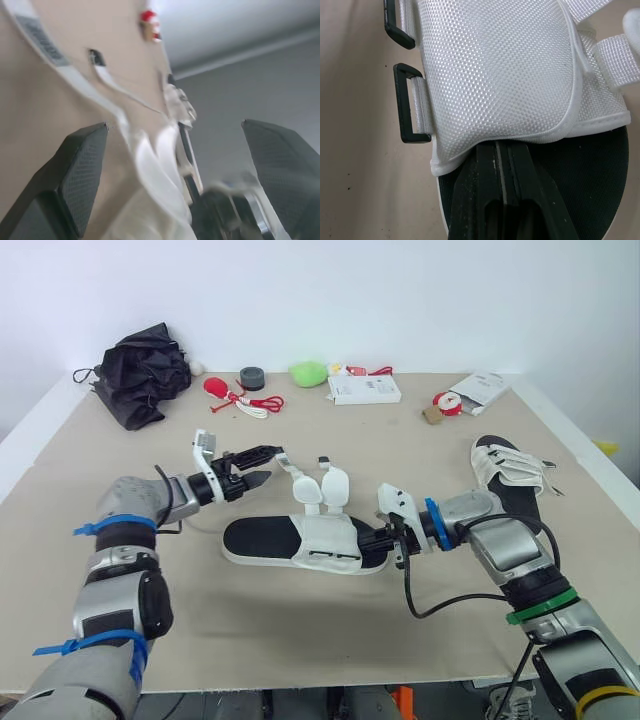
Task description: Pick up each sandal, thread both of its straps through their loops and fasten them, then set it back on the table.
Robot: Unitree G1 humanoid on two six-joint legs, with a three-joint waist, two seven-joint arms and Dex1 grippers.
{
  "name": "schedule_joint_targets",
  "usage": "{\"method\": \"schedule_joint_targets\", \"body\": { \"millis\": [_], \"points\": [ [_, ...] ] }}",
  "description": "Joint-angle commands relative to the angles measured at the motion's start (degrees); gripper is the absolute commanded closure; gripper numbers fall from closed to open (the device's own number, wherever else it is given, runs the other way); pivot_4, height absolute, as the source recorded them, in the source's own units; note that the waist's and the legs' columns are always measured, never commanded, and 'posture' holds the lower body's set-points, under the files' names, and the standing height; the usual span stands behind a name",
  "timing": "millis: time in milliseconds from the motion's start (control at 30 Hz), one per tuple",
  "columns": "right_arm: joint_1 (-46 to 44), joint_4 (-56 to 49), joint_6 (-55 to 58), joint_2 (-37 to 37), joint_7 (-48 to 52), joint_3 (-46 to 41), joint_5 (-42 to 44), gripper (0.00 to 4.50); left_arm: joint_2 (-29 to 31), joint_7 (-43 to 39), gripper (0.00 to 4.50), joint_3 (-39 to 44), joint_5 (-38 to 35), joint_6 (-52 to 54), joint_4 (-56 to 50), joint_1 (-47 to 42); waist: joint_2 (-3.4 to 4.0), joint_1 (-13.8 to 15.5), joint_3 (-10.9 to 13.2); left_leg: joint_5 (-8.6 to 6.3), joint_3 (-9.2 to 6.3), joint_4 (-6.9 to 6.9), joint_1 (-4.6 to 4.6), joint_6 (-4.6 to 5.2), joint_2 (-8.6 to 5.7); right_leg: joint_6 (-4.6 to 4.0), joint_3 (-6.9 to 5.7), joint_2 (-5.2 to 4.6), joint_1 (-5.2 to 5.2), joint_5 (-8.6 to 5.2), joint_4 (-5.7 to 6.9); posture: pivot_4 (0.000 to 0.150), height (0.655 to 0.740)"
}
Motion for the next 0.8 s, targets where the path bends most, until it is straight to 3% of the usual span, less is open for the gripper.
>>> {"method": "schedule_joint_targets", "body": {
  "millis": [33, 267, 667, 800],
  "points": [
    [2.04, 0.92, 1.77, 0.04, -0.68, 2.44, -2.36, 4.5, -0.44, 3.01, 0.09, 1.76, 1.33, -2.17, 3.5, -1.44, 0.0, -0.13, 0.0, 0.01, 0.01, -0.02, 0.01, -0.04, 0.02, -0.03, -0.02, 0.0, -0.01, 0.0, 0.01, 0.15, 0.74],
    [2.57, -0.05, 2.36, 0.61, -1.71, 2.15, -2.14, 4.5, -4.25, 7.0, 0.09, -2.25, 8.59, -9.16, 8.94, -3.73, -0.03, 0.13, -0.04, 0.03, -0.01, -0.01, 0.03, -0.13, 0.05, -0.09, -0.11, -0.02, 0.0, 0.01, 0.03, 0.15, 0.74],
    [2.68, -0.6, 3.27, 0.94, -2.69, 1.16, -1.67, 4.5, -10.02, 12.08, 0.09, 3.97, 8.69, -22.47, 17.5, -9.57, -0.03, 0.13, -0.04, 0.01, -0.02, -0.03, 0.09, -0.29, 0.08, -0.13, -0.23, -0.07, 0.0, 0.06, 0.03, 0.15, 0.74],
    [2.99, -1.07, 3.5, 1.05, -2.87, 0.97, -1.86, 4.5, -11.26, 12.64, 1.34, 4.24, 9.49, -24.55, 18.38, -10.12, -0.05, 0.04, -0.01, 0.01, 0.02, -0.06, 0.05, -0.28, 0.08, -0.13, -0.28, -0.05, -0.06, 0.06, 0.03, 0.15, 0.74]
  ]
}}
